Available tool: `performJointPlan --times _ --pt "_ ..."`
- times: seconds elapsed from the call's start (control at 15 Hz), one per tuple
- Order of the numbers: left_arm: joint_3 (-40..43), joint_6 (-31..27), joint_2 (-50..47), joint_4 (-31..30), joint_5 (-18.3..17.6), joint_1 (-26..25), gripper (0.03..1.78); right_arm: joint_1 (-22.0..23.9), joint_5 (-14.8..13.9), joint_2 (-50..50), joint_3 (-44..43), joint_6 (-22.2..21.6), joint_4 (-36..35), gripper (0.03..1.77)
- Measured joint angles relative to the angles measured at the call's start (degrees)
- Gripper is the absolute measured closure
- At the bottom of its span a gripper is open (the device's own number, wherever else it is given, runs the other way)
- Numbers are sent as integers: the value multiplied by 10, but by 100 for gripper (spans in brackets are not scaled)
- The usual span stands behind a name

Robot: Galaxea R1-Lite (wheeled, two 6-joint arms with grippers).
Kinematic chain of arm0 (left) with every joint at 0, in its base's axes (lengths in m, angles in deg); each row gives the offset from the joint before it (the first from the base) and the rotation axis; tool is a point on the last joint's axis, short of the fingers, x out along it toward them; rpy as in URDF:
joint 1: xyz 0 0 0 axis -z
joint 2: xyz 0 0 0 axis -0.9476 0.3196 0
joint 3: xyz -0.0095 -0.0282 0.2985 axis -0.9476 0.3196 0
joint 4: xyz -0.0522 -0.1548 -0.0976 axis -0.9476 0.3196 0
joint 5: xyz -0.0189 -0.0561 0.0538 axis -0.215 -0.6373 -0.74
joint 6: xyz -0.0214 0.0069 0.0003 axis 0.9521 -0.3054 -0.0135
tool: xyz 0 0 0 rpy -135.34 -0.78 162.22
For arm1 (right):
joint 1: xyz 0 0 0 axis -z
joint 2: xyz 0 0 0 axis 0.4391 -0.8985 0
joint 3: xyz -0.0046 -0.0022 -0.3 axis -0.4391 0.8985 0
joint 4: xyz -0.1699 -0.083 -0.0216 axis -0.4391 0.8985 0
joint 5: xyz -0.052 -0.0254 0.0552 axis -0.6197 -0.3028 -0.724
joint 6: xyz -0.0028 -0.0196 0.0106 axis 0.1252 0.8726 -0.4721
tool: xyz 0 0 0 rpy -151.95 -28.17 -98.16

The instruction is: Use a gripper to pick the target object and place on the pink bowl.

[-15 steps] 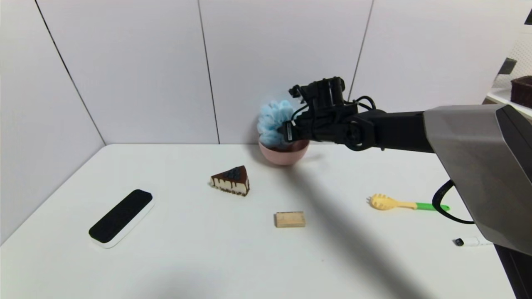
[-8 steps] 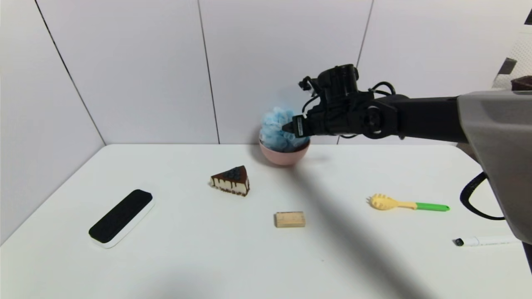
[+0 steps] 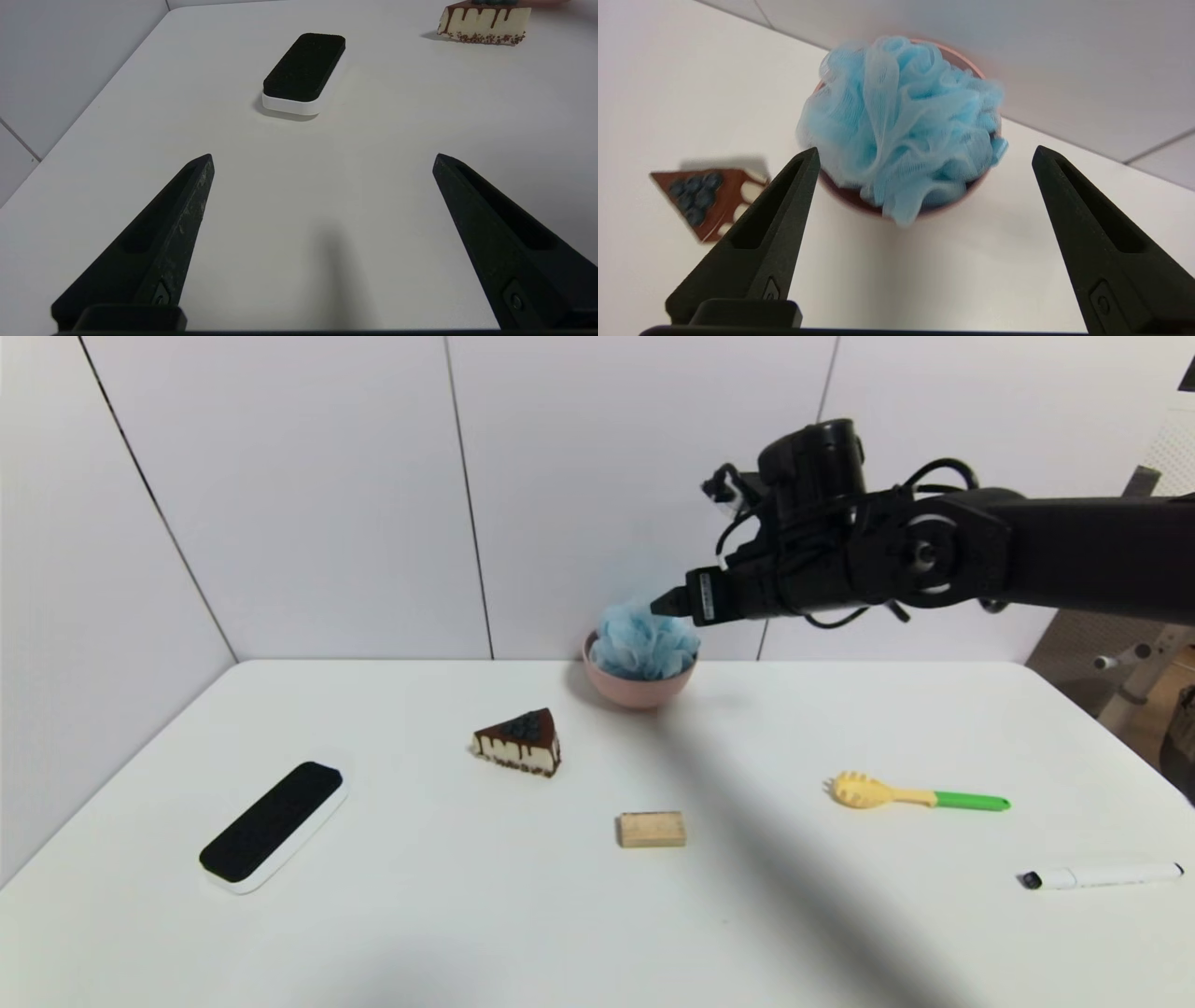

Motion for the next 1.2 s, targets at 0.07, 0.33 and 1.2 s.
performJointPlan --times 0.07,0.33,1.2 --pt "0 0 0 0 0 0 12 1 -1 25 11 1 21 20" --pt "0 0 0 0 0 0 12 16 -17 162 101 0 118 16" --pt "0 0 0 0 0 0 12 227 -26 813 886 35 -120 11"
